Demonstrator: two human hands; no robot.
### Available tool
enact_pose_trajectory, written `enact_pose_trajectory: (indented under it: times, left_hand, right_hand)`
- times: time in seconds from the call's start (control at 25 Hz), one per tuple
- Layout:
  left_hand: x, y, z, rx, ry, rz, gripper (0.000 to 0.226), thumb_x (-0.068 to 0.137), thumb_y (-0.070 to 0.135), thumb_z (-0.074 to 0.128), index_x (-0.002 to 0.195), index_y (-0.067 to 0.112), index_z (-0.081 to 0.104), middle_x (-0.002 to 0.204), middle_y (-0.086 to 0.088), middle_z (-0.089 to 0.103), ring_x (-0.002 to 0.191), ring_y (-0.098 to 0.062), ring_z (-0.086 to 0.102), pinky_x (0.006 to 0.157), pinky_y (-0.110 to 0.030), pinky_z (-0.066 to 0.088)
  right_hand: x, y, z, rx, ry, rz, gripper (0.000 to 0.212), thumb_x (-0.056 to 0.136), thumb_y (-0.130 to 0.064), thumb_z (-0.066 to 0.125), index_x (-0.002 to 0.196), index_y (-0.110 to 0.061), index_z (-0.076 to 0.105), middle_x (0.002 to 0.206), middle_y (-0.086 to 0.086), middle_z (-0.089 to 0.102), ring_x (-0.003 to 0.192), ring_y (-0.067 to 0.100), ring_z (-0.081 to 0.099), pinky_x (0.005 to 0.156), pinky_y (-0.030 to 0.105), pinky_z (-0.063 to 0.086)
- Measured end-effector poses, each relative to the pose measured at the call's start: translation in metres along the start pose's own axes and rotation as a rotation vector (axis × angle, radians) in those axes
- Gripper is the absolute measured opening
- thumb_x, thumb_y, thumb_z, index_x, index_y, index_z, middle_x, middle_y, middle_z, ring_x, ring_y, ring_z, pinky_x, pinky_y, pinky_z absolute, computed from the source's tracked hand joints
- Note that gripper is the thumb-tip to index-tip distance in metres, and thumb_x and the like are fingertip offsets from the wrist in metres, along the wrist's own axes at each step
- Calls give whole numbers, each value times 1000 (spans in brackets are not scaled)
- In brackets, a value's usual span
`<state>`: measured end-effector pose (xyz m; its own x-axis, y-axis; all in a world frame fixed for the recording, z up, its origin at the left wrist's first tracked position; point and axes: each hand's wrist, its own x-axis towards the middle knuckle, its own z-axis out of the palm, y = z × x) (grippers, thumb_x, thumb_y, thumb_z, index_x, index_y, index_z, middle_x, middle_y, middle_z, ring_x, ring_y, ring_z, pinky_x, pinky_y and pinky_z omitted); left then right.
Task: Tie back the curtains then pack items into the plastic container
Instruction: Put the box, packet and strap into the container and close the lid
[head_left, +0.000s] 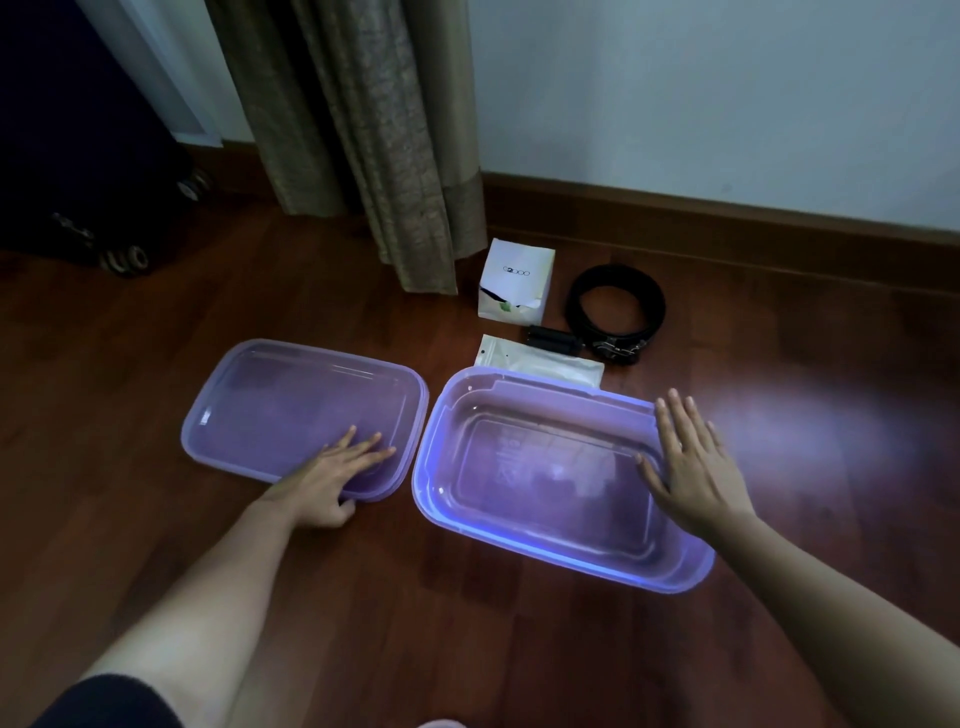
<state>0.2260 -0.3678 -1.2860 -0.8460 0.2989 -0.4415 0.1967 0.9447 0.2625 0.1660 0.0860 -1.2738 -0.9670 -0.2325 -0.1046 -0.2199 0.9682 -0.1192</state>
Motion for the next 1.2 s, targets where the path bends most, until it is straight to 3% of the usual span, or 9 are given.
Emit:
enact_pose_trajectory:
  times: [0.12,0.16,0.24,0.36,0.52,0.68,0.88,1.04,1.2]
  left_hand:
    - [5,12,-10,-129,252,-127,75,71,27,42,145,26,26,154,-3,27,143,-20,22,115,-39,28]
    - [12,20,-18,-142,432,-150,68,74,28,41,141,15,40,147,-11,41,134,-27,42,103,-42,42]
    - [33,40,-38,-103,809,-151,52,79,25,40,119,0,62,113,-22,67,93,-38,69,70,-43,56]
    - [79,76,-87,-129,1079,-83,30,82,17,46,93,-1,67,82,-17,70,68,-32,67,57,-34,52]
    - [151,126,-131,-93,874,-3,31,86,20,47,101,-2,63,94,-20,64,86,-36,62,70,-41,50]
    - [209,152,-137,-15,600,-207,43,92,27,46,122,-4,49,122,-22,49,111,-36,45,89,-40,40]
    - [250,140,-122,-69,520,-416,87,85,56,52,142,-3,23,138,-25,36,121,-38,38,99,-40,33]
    - [261,139,-111,-313,482,-451,96,77,63,59,147,12,17,148,-24,24,130,-43,30,102,-47,35]
    - [269,142,-103,-437,535,-479,99,71,54,70,144,10,19,142,-21,28,123,-44,37,95,-44,40]
  right_hand:
    - [0,-1,0,-8,0,6,79,86,-55,21,146,-4,27,154,14,24,143,30,21,113,44,22]
    - [1,-1,-1,-12,-5,8,78,86,-54,23,145,-4,29,153,15,27,142,31,24,112,45,24]
    - [1,-2,-1,-14,-20,8,75,86,-52,26,143,-2,34,150,16,32,139,33,30,109,47,28]
    - [2,-5,-4,-6,-11,26,74,88,-52,26,140,-2,40,147,17,38,135,35,37,107,49,32]
    - [23,-22,-16,-22,59,-95,71,91,-53,26,138,-2,42,146,14,42,134,31,41,106,45,36]
    - [57,-56,-19,-27,95,-187,69,86,-48,32,135,-3,47,141,13,49,129,30,47,101,46,40]
    - [74,-73,-5,-42,104,-176,69,83,-52,32,129,-6,55,133,9,57,123,25,55,93,43,48]
    - [70,-64,7,-70,147,-187,68,81,-50,34,131,-9,53,132,9,58,122,25,56,92,45,50]
    - [70,-63,11,-91,205,-184,67,81,-48,35,134,-10,50,135,8,56,123,25,55,95,45,47]
